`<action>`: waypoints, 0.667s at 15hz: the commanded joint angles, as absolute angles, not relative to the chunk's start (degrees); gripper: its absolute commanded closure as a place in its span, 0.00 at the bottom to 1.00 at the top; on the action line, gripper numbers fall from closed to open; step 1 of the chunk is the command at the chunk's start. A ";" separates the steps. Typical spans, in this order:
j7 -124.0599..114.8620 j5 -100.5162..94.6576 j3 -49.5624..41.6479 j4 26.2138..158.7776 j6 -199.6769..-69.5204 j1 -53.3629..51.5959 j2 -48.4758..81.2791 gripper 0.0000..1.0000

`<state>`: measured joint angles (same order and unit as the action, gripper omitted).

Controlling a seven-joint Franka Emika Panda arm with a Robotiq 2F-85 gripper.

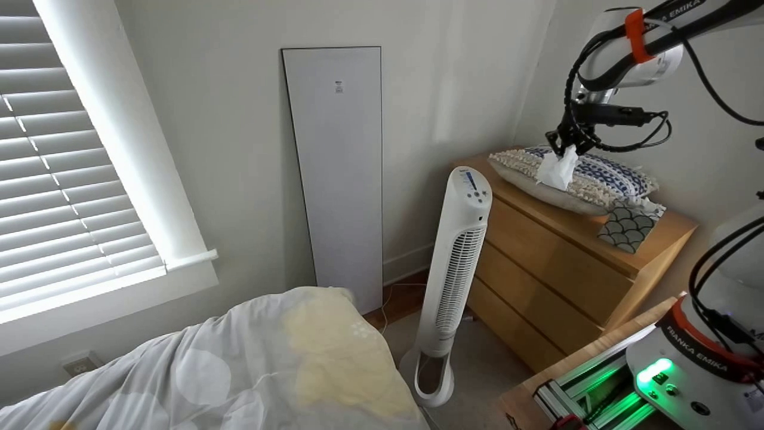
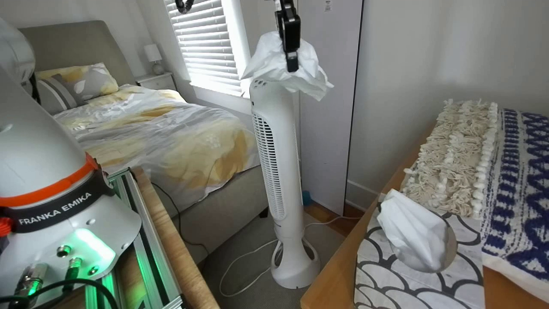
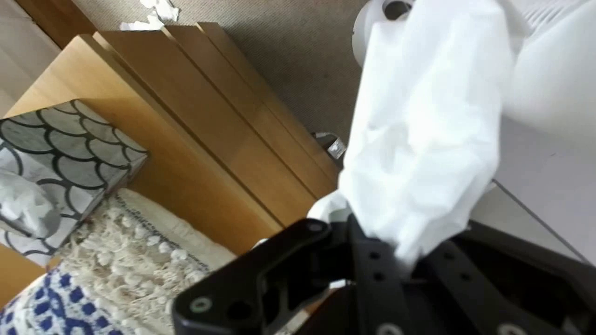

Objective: Pick up the napkins from the bed and put them on top of the striped pillow

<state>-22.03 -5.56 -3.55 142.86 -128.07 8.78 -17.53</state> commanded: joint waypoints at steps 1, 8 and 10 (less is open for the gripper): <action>-27.46 -8.21 -5.50 144.16 -134.89 14.35 -16.07 0.99; -27.95 -7.29 -5.91 143.13 -134.91 15.44 -15.12 0.97; -28.31 -7.61 -5.73 143.17 -136.04 15.43 -14.61 0.99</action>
